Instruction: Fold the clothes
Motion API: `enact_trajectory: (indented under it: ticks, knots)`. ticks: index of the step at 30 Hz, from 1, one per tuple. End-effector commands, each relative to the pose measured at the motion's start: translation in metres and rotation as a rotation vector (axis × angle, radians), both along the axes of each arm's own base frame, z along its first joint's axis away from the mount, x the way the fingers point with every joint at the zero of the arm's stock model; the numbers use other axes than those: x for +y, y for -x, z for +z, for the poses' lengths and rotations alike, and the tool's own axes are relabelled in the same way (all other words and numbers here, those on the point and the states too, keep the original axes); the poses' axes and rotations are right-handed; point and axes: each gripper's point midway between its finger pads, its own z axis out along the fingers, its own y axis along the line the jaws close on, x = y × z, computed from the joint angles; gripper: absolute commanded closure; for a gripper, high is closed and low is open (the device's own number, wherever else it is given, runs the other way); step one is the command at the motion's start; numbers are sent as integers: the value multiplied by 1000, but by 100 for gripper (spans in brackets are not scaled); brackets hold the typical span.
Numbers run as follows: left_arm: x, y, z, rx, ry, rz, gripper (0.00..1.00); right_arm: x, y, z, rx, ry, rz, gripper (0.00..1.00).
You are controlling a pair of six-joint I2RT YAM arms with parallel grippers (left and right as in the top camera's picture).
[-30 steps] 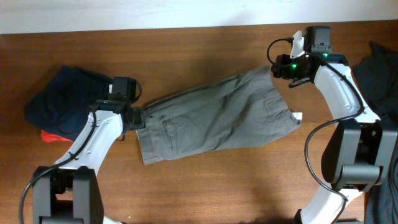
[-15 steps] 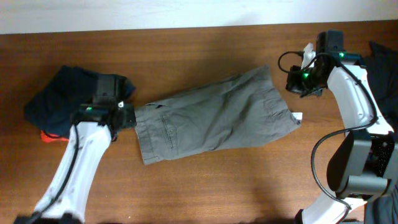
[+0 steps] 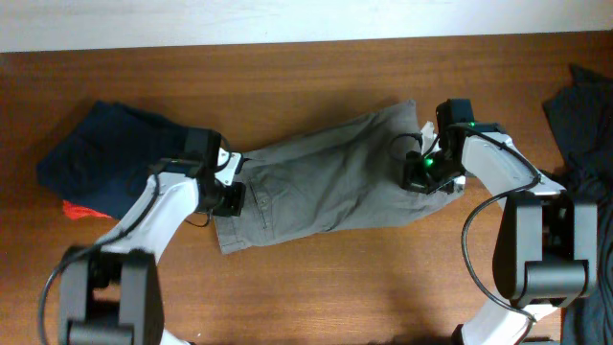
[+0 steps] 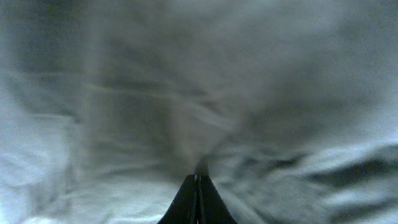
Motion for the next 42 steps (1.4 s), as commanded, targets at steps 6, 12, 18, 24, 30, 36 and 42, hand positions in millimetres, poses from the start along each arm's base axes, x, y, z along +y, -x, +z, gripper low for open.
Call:
enact_trajectory:
  ticks: [6, 12, 18, 24, 30, 36, 42]
  knots:
    - [59, -2, -34, 65, -169, 277, 97, -49, 26, -17, 123, 162, -140, 96]
    - [70, 2, -28, 115, -102, 330, 87, -62, 37, -16, 173, 155, -198, 96]
    - [31, 3, -12, 138, 49, 149, 85, -27, 0, 36, -60, -95, -11, 96]
    - [-1, 10, -13, 143, 30, 34, 85, 21, -36, 102, -324, -309, 136, 96]
    - [-21, 7, -13, 106, 6, -37, 85, 55, -50, 69, -313, -251, 216, 96]
    - [-35, 7, -13, 77, -3, -135, 84, 47, -64, 6, -215, -105, 119, 96]
    - [-36, 7, -13, 76, -2, -138, 76, -24, -54, -34, -53, 138, -151, 96]
